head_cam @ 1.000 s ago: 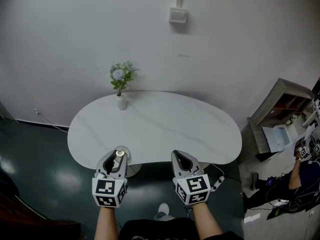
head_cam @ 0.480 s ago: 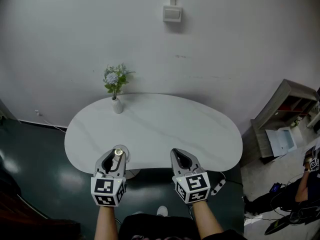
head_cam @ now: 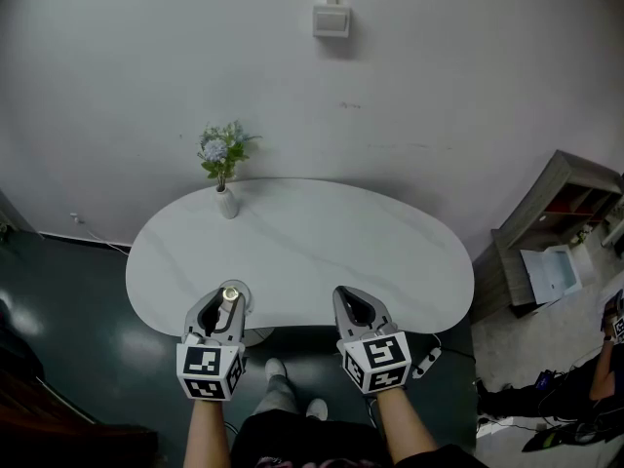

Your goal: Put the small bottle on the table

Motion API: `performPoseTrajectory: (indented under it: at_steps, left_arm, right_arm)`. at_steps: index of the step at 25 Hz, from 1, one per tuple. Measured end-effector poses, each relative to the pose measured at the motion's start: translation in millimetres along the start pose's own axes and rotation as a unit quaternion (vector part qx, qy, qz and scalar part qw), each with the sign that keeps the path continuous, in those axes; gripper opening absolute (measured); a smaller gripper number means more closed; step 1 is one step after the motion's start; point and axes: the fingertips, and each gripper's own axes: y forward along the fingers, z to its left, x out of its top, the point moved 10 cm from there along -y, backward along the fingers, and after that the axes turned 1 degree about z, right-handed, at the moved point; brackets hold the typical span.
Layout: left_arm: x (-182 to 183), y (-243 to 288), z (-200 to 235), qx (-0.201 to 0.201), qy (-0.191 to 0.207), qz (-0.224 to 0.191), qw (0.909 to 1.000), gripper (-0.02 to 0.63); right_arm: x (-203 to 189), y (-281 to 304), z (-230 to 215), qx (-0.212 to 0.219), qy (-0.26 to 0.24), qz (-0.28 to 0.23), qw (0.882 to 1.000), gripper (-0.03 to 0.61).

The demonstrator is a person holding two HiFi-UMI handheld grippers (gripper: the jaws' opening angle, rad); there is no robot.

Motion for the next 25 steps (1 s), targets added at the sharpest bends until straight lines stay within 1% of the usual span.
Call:
performPoseTrajectory:
  at_steps: [9,14,25]
  left_arm:
    - [2,11,9,-0.002,0.002,-0.002,1.0000,0.127]
    - [2,20,18,-0.006,0.001,0.004,1.0000,0.127]
    - [-10,47,36,-0.019,-0.002,0.016,0.9997,0.127]
  right_arm:
    - [4,14,-1,-0.002,0.000,-0.001,1.000,0.067]
    - [5,26,0,-0.003,0.001,0.005,1.000,0.067]
    - [-1,54,-1,-0.012,0.004,0.017,1.000,0.067]
